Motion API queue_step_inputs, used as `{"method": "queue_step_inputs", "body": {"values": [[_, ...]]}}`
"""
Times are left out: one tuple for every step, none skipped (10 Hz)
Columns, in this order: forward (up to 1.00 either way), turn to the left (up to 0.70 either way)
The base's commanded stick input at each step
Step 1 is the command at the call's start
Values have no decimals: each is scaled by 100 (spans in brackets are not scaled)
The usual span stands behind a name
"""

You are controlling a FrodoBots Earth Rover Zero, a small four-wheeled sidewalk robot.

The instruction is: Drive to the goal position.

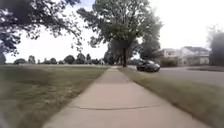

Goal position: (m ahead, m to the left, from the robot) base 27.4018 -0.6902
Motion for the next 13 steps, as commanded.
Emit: {"method": "queue_step_inputs", "body": {"values": [[100, 0], [100, 0], [100, 0], [100, 0], [100, 0], [100, 0], [100, 0], [100, 0], [100, 0], [100, 0], [100, 0], [100, 0], [100, 0]]}}
